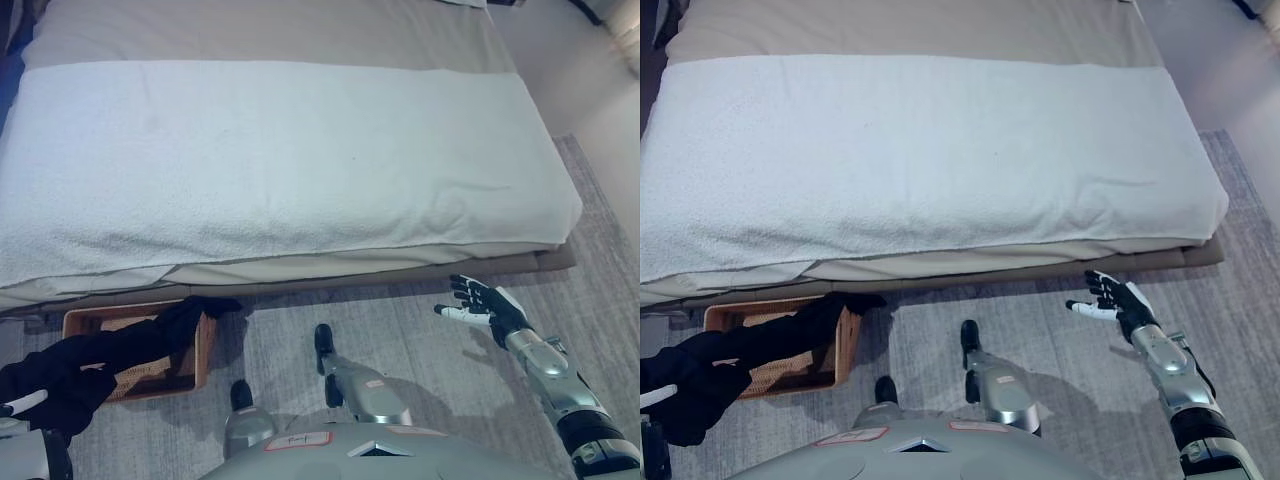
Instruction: Put the clothes on the bed into the basket.
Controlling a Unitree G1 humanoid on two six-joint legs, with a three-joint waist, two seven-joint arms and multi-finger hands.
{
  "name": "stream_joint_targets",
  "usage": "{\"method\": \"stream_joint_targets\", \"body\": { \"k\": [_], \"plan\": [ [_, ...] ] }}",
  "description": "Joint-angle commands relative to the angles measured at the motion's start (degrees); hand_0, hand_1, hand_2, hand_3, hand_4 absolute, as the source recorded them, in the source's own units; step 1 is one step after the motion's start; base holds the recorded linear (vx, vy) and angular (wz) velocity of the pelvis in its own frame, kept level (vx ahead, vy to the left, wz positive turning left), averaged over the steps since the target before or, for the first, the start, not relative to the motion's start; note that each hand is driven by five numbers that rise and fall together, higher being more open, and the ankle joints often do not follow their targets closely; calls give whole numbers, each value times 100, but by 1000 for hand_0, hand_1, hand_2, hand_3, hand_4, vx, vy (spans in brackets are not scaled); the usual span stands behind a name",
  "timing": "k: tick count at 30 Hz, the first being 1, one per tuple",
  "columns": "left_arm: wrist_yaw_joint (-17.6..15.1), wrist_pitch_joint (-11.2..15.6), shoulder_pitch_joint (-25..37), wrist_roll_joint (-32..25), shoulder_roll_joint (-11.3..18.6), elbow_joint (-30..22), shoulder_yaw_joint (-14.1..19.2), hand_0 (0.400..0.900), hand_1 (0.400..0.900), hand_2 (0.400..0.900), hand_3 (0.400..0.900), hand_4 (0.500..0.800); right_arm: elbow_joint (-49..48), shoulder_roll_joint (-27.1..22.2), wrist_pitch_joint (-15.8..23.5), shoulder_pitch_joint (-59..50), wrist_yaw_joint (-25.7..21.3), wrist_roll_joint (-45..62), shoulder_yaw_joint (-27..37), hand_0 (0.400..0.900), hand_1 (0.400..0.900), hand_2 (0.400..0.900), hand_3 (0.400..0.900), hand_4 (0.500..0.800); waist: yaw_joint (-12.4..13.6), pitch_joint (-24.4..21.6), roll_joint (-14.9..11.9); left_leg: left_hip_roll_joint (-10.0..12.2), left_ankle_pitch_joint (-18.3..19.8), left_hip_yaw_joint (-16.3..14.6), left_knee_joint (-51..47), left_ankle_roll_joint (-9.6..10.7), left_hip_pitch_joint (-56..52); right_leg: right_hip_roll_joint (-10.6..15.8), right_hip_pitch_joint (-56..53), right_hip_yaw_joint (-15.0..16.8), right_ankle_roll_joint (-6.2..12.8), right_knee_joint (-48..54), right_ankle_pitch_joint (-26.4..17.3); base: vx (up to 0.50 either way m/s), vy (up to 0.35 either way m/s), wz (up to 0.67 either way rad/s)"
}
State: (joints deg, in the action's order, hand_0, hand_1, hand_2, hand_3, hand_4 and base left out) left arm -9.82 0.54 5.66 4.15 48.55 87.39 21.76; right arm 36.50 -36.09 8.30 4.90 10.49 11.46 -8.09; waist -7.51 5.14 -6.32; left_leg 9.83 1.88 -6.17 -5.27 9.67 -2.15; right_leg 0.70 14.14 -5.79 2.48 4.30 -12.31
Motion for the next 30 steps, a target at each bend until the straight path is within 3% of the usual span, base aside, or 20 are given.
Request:
{"method": "stream_joint_targets", "body": {
  "k": [1,13,19,26,30],
  "plan": [
    [-171,78,145,7,654,5,-202,900,900,900,900,800,-107,-549,291,-361,-120,80,425,900,900,900,900,800,108,34,7,5,410,-169,27,-80,-860,751,194,149,1050,-271,-247,15,13,-3],
    [-200,107,451,-124,715,-85,-409,900,900,900,900,800,-133,-498,273,-253,-92,91,455,900,900,900,900,800,86,89,10,-46,444,-156,27,-109,-892,758,201,191,1049,-261,-246,0,0,0],
    [-281,171,713,-271,555,-354,-637,900,900,900,900,800,-139,-464,264,-231,-122,90,476,900,900,900,900,800,60,107,40,-80,453,-152,27,-126,-876,771,219,200,1051,-245,-260,0,0,0],
    [-373,414,860,-629,167,-1248,-985,900,900,900,900,800,-86,-376,283,-159,-196,73,574,900,900,900,900,800,87,102,70,-108,461,-104,35,-151,-863,801,198,167,1036,-241,-238,3,-2,1],
    [-365,643,849,-996,-178,-2384,-1230,900,900,900,900,800,-79,-326,296,-142,-264,46,653,900,900,900,900,800,95,102,88,-119,459,-39,28,-165,-859,828,176,138,1025,-232,-227,4,-7,7]
  ]
}}
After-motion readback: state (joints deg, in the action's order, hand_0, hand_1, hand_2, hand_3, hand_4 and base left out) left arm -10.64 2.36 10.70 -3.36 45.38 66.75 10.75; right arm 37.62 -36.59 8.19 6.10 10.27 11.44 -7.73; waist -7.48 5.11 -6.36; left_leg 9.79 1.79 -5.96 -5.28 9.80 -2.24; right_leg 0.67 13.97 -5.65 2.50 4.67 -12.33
